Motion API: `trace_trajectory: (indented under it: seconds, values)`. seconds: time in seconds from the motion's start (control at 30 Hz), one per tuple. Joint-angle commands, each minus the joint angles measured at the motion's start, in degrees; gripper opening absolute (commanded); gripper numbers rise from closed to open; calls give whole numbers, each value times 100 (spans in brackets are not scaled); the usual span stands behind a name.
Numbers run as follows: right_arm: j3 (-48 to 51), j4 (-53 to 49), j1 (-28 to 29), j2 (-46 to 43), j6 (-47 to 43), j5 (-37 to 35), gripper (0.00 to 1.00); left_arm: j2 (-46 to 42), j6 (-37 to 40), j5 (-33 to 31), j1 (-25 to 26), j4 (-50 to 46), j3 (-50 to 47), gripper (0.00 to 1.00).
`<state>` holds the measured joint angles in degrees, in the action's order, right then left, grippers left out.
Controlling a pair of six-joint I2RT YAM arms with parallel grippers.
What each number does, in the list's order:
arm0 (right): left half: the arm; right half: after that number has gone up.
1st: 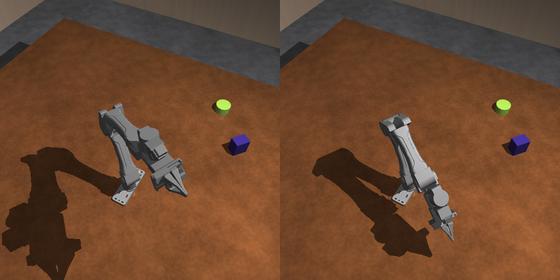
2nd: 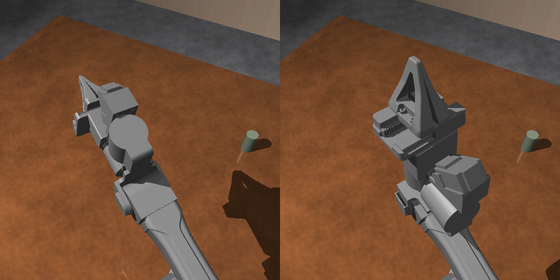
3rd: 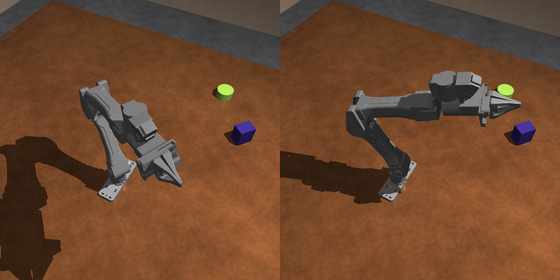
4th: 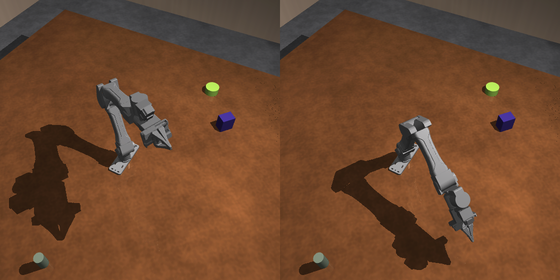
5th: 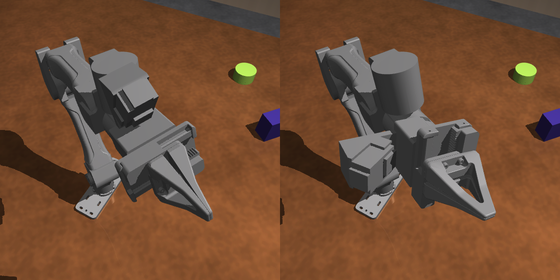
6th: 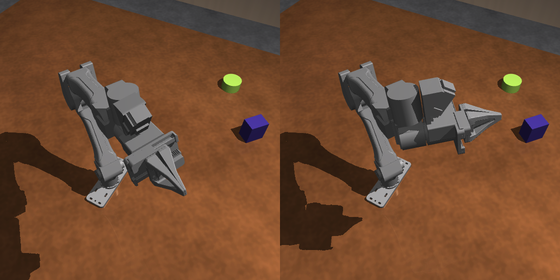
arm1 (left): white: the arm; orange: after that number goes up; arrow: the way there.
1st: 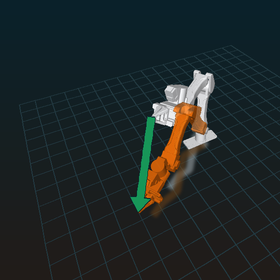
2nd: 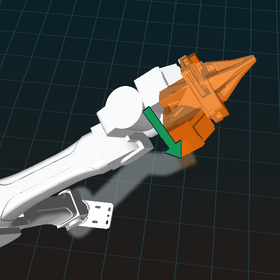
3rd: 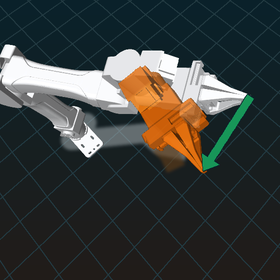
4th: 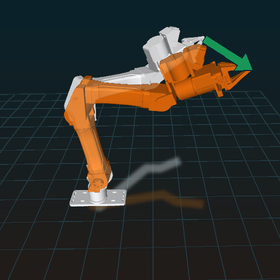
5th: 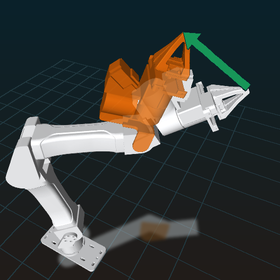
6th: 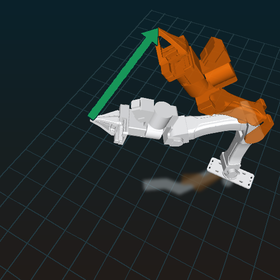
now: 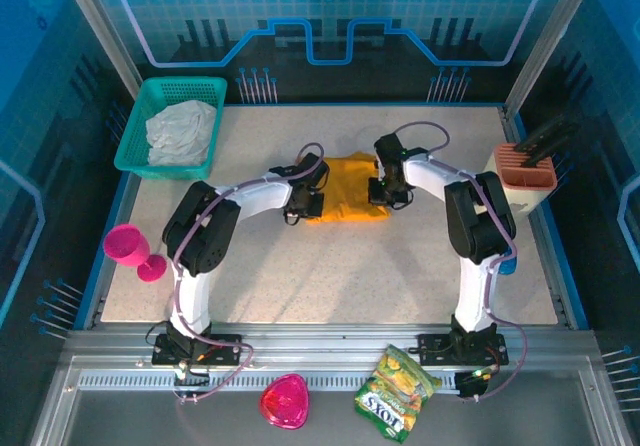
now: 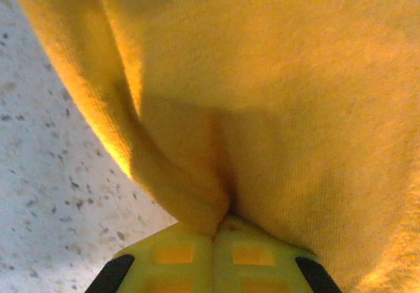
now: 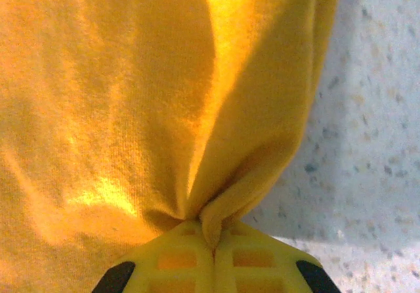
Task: Fold and stack the t-shirts
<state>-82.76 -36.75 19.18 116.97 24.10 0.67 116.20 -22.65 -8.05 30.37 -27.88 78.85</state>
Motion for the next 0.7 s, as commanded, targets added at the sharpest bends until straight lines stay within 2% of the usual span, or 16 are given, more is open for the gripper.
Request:
trace_trajectory:
  seconds: [0.0, 0.33, 0.67]
  values:
    - [-528, -375, 51, 386, -208, 23, 0, 364, 296, -31, -289, -278, 343, 0]
    - [-2424, -750, -336, 1594, -388, 29, 0, 1740, 1016, 202, -994, -1109, 2875, 0]
    - [-4843, -1064, -773, 3216, -559, 221, 0, 3659, 1566, 143, -1251, -2216, 6073, 0]
